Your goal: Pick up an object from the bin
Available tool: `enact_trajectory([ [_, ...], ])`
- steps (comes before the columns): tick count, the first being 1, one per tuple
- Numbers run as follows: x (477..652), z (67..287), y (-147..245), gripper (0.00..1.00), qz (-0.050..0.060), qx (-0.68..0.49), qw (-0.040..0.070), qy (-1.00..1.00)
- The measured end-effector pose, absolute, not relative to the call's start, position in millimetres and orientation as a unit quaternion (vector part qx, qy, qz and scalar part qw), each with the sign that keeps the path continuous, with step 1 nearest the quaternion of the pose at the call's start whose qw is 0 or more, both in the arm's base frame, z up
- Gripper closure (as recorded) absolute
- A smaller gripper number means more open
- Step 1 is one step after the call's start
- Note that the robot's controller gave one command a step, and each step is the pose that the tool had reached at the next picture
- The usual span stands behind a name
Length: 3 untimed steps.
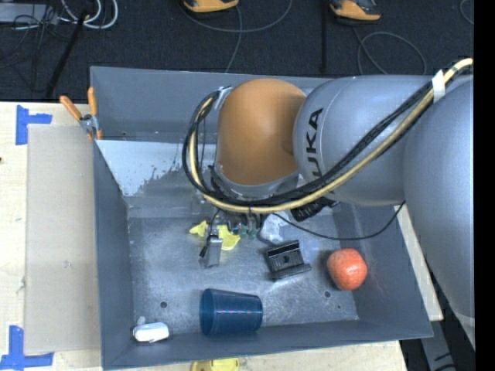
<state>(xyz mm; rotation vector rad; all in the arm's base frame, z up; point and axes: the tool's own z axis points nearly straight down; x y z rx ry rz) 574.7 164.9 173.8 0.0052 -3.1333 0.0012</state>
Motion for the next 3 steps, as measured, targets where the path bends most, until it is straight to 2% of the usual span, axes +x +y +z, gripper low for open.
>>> enact_trajectory([
  [1,576.4,179,164,0.0,0.0,0.0,0.0,-1.0],
  [2,599.9,163,148,0.0,-0.001,0.023,-0.002,-1.0],
  [3,590.7,136,102,0.0,0.0,0.007,-0.001,-1.0],
])
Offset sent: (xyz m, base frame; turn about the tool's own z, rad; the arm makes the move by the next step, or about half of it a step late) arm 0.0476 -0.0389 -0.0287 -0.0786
